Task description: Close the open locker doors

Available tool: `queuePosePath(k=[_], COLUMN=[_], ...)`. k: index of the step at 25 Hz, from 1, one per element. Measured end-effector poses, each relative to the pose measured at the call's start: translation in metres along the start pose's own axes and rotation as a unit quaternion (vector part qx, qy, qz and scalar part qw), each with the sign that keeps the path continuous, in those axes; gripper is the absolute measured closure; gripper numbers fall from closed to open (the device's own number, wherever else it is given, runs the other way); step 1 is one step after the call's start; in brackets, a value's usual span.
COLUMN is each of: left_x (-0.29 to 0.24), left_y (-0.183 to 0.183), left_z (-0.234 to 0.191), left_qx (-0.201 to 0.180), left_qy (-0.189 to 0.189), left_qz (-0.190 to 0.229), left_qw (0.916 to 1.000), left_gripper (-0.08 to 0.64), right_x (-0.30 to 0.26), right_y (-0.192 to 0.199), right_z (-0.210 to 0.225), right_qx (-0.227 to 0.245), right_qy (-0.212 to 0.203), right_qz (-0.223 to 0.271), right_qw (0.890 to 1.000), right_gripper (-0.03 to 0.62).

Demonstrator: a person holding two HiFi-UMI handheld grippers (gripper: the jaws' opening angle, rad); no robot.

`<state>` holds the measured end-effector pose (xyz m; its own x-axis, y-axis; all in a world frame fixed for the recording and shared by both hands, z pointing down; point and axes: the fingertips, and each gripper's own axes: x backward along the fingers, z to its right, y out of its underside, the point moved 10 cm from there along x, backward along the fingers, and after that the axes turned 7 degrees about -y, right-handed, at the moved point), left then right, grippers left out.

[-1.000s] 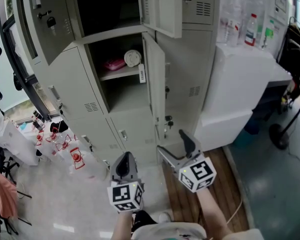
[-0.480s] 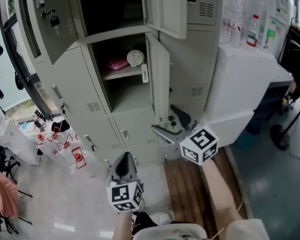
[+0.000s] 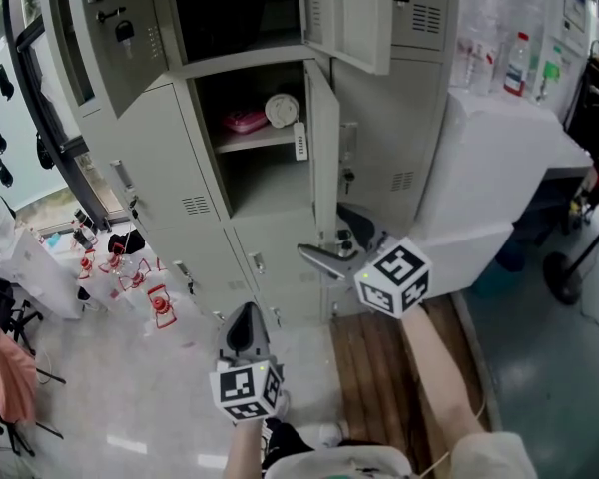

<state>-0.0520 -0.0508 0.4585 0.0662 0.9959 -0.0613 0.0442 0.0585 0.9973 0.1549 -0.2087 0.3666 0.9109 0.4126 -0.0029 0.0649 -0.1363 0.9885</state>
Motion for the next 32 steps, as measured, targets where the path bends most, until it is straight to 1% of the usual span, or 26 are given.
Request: queuePosePath(k=[4, 9, 12, 18, 22, 27, 32], left_x=[0.004, 0.006, 0.006, 0.005, 0.003, -0.006, -0.022], left_y=[0.000, -0.001, 0.000, 0.003, 0.001, -0.004, -0.012], left_z=[-0.006, -0.020, -0.027, -0.037, -0.047, -0.066, -0.082], left_qx=[-0.001, 0.001, 0.003, 0.007, 0.009, 0.012, 0.012], left_qy=[-0.009, -0.026, -0.033, -0.039, -0.044, -0.054, -0.057], left_qz=[-0.002, -0.004, -0.006, -0.010, -0.010, -0.008, -0.002], left_qw=[1.0000, 0.9997, 0.9994, 0.9992, 0.9989, 0.9985, 0.9983], left_gripper=[0.554, 0.554, 0.554, 0.554, 0.554, 0.554, 0.554], right_x=[-0.010, -0.025, -0.033, -0.054, -0.069, -0.095, -0.119], right_y=[-0.001, -0.003, -0.004, -0.007, -0.007, -0.009, -0.009], right_z=[-0.003, -0.011, -0.015, -0.024, -0.028, -0.031, -0.029], right_qx=[-0.006, -0.004, -0.008, 0.007, 0.004, 0.014, 0.001], right_qy=[-0.011, -0.035, -0.040, -0.055, -0.063, -0.081, -0.087], right_qz=[0.003, 0.011, 0.007, 0.003, -0.004, -0.006, -0.014], right_qw=[1.000, 0.999, 0.999, 0.998, 0.998, 0.997, 0.996], right_gripper=[0.218, 0.217, 0.218, 0.216, 0.217, 0.216, 0.216])
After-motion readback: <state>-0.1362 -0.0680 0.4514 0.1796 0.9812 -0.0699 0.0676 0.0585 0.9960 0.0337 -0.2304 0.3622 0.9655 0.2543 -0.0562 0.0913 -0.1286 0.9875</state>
